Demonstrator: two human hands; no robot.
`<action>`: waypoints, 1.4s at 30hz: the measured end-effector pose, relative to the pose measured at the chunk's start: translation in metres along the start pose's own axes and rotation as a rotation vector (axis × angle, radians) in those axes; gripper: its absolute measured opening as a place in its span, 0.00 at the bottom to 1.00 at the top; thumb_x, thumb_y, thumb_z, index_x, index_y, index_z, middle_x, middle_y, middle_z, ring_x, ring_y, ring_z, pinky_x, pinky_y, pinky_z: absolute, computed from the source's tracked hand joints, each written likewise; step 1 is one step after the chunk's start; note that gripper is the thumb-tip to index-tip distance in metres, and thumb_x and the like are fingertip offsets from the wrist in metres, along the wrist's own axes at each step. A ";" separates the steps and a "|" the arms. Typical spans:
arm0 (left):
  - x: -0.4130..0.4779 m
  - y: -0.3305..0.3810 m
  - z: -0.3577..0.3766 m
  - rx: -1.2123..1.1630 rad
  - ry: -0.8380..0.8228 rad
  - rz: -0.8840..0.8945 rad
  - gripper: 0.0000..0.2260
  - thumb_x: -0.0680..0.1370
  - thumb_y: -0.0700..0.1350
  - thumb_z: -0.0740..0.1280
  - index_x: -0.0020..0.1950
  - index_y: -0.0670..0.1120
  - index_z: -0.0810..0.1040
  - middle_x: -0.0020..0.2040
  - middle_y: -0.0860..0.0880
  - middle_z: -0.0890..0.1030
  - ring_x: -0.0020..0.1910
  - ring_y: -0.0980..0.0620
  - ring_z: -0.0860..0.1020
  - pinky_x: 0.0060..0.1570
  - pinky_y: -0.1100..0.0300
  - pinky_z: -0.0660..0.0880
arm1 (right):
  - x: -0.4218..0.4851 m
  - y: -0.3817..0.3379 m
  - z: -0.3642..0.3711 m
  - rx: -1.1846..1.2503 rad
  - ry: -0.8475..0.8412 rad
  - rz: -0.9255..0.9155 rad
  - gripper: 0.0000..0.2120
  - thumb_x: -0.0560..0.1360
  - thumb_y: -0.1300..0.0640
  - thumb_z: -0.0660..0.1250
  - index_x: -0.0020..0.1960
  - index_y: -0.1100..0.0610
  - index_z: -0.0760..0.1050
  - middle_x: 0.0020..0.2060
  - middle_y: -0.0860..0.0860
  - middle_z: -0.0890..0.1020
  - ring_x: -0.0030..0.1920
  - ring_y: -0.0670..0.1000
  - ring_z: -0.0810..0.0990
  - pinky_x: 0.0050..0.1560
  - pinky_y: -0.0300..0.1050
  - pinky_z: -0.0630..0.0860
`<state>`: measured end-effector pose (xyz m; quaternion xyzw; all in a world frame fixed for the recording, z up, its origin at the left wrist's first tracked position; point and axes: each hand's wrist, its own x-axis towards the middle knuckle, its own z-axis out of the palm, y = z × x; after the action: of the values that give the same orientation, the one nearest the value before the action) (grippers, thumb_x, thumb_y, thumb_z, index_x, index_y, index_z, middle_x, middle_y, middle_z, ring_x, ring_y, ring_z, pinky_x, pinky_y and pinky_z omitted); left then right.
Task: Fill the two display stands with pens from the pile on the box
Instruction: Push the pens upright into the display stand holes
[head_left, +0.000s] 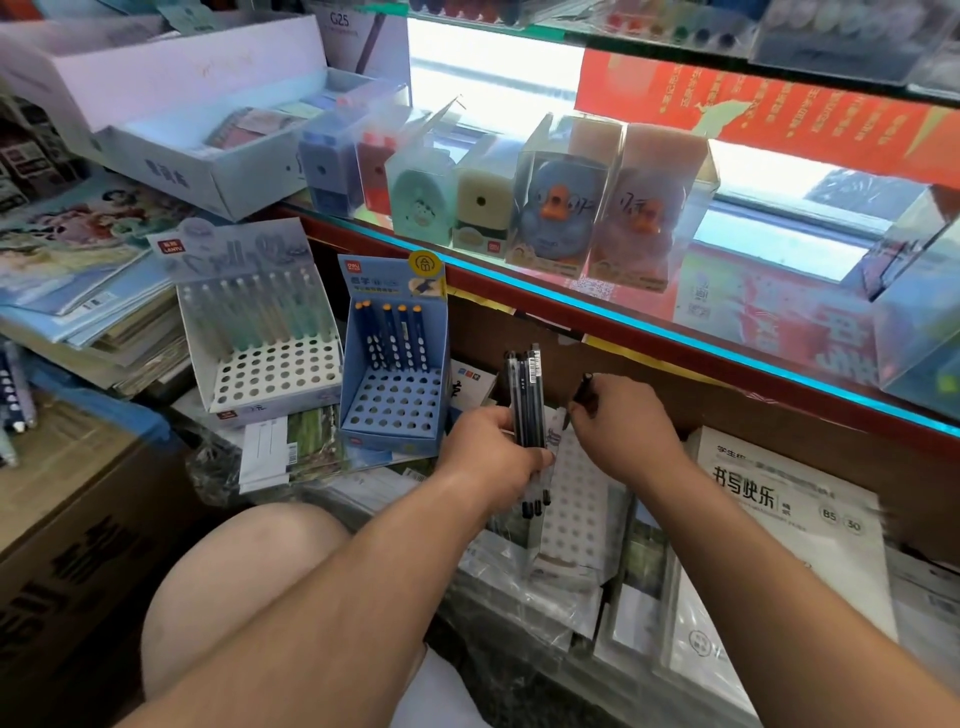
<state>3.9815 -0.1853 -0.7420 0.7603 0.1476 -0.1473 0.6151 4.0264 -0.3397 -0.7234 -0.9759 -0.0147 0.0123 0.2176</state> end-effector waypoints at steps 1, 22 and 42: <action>0.000 0.000 0.000 -0.003 -0.002 0.001 0.10 0.73 0.40 0.78 0.52 0.51 0.84 0.45 0.51 0.88 0.48 0.48 0.86 0.54 0.44 0.83 | 0.000 -0.002 0.000 -0.028 -0.012 0.012 0.03 0.81 0.54 0.66 0.49 0.52 0.76 0.41 0.49 0.80 0.41 0.49 0.79 0.39 0.45 0.76; -0.007 0.005 -0.002 -0.011 -0.036 -0.012 0.12 0.73 0.39 0.78 0.55 0.50 0.83 0.46 0.49 0.87 0.48 0.47 0.86 0.54 0.44 0.83 | -0.002 -0.002 -0.001 0.034 0.242 -0.125 0.06 0.82 0.53 0.65 0.52 0.53 0.80 0.39 0.46 0.80 0.40 0.47 0.79 0.40 0.45 0.76; -0.005 0.013 -0.002 0.012 0.053 -0.004 0.07 0.76 0.41 0.76 0.50 0.51 0.82 0.47 0.50 0.85 0.49 0.48 0.84 0.55 0.47 0.82 | -0.015 0.011 -0.034 0.555 0.409 0.001 0.04 0.79 0.53 0.71 0.51 0.48 0.77 0.42 0.43 0.82 0.43 0.43 0.82 0.44 0.37 0.81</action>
<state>3.9823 -0.1867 -0.7281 0.7675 0.1646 -0.1290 0.6060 4.0132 -0.3644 -0.6970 -0.8618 0.0335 -0.1801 0.4730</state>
